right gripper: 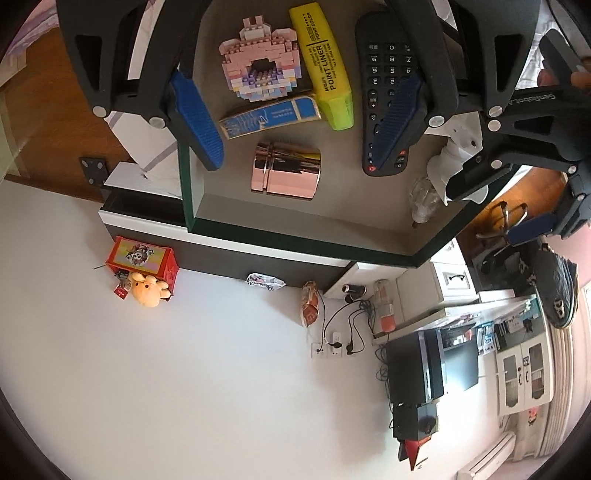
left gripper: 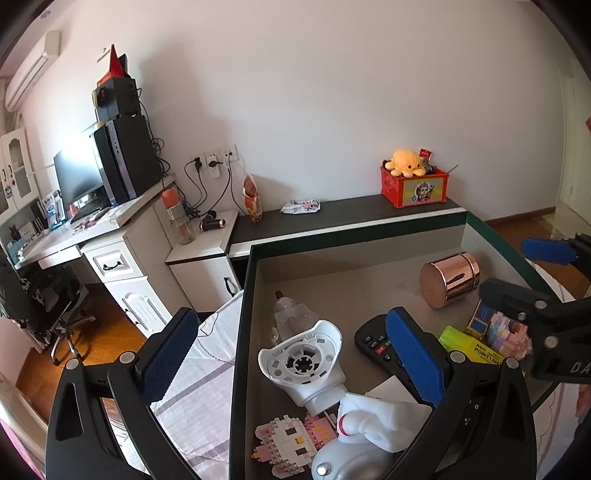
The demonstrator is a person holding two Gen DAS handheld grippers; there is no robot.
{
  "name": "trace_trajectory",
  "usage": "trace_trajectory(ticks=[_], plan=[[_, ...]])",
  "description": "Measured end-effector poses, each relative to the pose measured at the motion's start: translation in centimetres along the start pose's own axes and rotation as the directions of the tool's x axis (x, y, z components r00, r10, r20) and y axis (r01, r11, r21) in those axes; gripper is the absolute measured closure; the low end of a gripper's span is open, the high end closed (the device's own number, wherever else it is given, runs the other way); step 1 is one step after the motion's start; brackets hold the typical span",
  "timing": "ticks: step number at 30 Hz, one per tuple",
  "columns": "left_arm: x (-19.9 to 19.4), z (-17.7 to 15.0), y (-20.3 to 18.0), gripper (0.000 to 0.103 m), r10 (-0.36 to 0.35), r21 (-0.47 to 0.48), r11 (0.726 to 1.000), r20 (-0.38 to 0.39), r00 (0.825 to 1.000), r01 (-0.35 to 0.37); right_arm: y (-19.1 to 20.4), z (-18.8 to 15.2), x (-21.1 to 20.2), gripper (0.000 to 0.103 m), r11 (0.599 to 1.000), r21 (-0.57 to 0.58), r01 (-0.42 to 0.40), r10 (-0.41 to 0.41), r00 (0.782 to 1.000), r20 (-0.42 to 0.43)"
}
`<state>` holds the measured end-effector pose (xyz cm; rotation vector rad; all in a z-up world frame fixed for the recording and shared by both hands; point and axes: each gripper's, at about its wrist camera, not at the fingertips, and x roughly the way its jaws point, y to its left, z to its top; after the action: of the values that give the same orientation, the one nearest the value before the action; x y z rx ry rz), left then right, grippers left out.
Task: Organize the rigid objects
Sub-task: 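Lower white figurine with left tool while right tool lowers blue box into box, then open both tools to release the items and withdraw from the box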
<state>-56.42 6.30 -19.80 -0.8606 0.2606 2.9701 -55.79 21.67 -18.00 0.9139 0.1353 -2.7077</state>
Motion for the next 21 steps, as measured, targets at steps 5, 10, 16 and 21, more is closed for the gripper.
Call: trace_trajectory(ticks=[5,10,16,21], plan=[[-0.6,-0.6,0.7,0.000,-0.020,-0.037,0.999,-0.004,1.000,0.020,-1.0,-0.7,-1.9,0.017,0.999,0.038,0.000,0.000,1.000,0.016],[-2.4,-1.9,1.4,0.000,-0.009,-0.060,0.998,-0.026,1.000,0.008,-2.1,-2.1,-4.9,0.017,0.998,0.065,0.017,-0.018,1.000,0.020],[-7.5,-3.1,1.8,0.000,0.000,-0.053,0.999,-0.012,1.000,-0.001,-2.9,-3.9,-9.3,0.017,0.994,0.099,0.036,-0.039,0.999,0.032],[-11.1,-5.3,1.0,0.000,0.011,-0.032,0.999,-0.038,0.999,-0.012,-3.2,-6.1,-12.6,0.015,0.990,0.133,0.037,-0.045,0.997,0.057]])
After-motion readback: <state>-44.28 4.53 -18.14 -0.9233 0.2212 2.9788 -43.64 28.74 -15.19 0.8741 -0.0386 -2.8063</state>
